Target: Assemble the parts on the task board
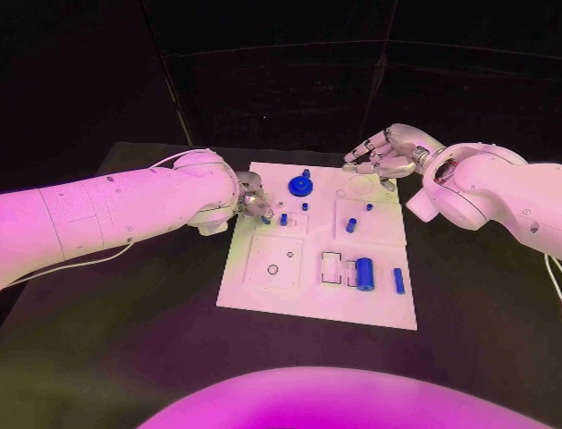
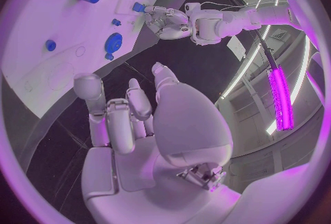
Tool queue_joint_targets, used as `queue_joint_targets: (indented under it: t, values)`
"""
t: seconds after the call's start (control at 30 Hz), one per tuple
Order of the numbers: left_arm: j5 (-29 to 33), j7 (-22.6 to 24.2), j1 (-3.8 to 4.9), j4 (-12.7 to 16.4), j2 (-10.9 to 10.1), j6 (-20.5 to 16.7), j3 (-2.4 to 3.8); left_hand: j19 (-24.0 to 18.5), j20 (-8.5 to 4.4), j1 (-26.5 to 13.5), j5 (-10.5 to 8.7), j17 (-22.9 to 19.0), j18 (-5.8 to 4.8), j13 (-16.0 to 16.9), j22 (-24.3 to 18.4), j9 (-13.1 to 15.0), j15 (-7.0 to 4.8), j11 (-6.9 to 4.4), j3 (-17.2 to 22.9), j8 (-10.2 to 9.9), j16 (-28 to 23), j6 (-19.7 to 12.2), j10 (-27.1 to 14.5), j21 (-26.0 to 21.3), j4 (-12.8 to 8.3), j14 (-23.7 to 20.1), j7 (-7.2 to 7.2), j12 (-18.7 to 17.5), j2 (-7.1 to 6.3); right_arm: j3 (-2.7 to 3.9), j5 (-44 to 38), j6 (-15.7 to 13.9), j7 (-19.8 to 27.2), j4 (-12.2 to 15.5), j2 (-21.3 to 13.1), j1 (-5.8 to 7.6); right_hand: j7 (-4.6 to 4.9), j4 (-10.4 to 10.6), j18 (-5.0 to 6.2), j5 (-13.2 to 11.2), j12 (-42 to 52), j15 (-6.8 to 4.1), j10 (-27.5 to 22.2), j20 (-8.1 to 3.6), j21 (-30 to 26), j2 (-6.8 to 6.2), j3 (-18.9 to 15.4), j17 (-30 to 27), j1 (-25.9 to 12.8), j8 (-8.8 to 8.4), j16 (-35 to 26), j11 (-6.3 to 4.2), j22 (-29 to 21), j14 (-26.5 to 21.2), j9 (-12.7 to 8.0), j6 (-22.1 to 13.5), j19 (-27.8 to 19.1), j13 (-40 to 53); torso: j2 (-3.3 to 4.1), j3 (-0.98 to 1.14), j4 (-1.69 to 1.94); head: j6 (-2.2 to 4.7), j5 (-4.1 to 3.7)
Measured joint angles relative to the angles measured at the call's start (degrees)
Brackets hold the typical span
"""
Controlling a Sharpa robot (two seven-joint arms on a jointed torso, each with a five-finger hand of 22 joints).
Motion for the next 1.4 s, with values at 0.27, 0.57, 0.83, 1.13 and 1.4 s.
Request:
queue_joint_targets:
  t: [0.27,0.57,0.83,1.13,1.4]
  values:
    - [0.74,0.00,0.24,-0.57,0.19,0.91,0.00,0.00,0.00,0.05,0.21,0.00,0.00,0.25,0.00,-0.06,0.08,-0.10,0.00,0.30,0.00,0.00,0.10,0.00,0.00,-0.08,0.00,0.27,-0.05,0.00,0.00,0.04,0.01,0.00,0.04,0.00,0.00,0.00,0.00,0.00,0.00,0.00,0.00,0.00,0.00,0.00,0.00,-0.01,0.00,0.00,0.00,0.00,0.00,0.00,0.00,0.00,0.00,0.00,0.00,0.01,-0.03,0.01,-0.01]
    - [2.01,-0.26,1.00,-1.93,0.80,3.38,-0.08,0.00,0.00,0.25,0.20,0.00,0.00,0.84,0.00,-0.23,-0.07,-0.11,0.00,0.30,0.00,0.00,0.11,0.00,0.00,0.07,0.00,0.51,-0.25,0.00,0.00,0.07,0.01,-0.04,0.12,0.00,0.00,0.00,0.00,0.00,0.00,0.00,0.00,0.00,0.00,0.00,0.00,-0.01,0.00,0.00,0.00,0.00,-0.05,0.00,0.00,0.00,0.00,0.00,0.03,0.03,-0.07,-0.09,0.01]
    - [2.82,-0.63,1.40,-2.76,1.35,5.37,-0.09,0.00,0.00,0.32,0.11,0.00,0.00,1.08,0.00,-0.23,-0.07,0.01,0.00,0.17,0.00,0.00,0.37,0.00,0.00,0.07,0.00,0.72,-0.32,0.00,0.00,0.10,0.01,-0.16,0.27,0.00,0.00,0.00,0.00,0.00,0.00,0.00,0.00,0.00,0.00,0.00,0.00,-0.01,0.00,0.00,0.00,0.00,-0.04,0.00,0.00,0.00,0.00,0.00,0.03,0.04,-0.07,-0.21,-0.01]
    - [3.23,-1.00,1.84,-3.59,1.88,6.90,-0.11,0.00,0.00,0.32,0.05,0.00,0.00,1.67,0.00,-0.26,-0.04,0.13,0.00,0.10,0.00,0.20,0.50,0.00,0.00,0.04,0.18,0.95,-0.32,0.00,0.00,0.15,0.01,-0.31,0.43,-0.01,0.00,0.00,0.00,0.00,0.00,0.00,0.00,0.00,0.00,0.00,0.00,-0.02,0.00,0.00,0.00,0.00,-0.04,0.00,0.00,0.00,0.00,0.00,0.03,0.04,-0.03,-0.26,-0.01]
    - [3.57,-1.40,2.28,-4.42,2.51,7.85,-0.11,0.00,0.00,0.31,0.32,0.00,0.00,2.10,0.00,-0.50,-0.02,0.20,0.10,0.20,0.00,0.38,0.59,0.23,0.10,0.02,0.01,1.20,-0.31,-0.01,0.00,0.18,0.02,-0.40,0.57,-0.01,0.00,0.00,0.00,0.00,0.00,0.00,0.00,0.00,0.00,0.00,0.00,-0.02,0.00,0.00,0.00,0.00,-0.03,0.00,0.00,0.00,0.00,-0.01,0.01,0.04,0.01,-0.25,0.04]
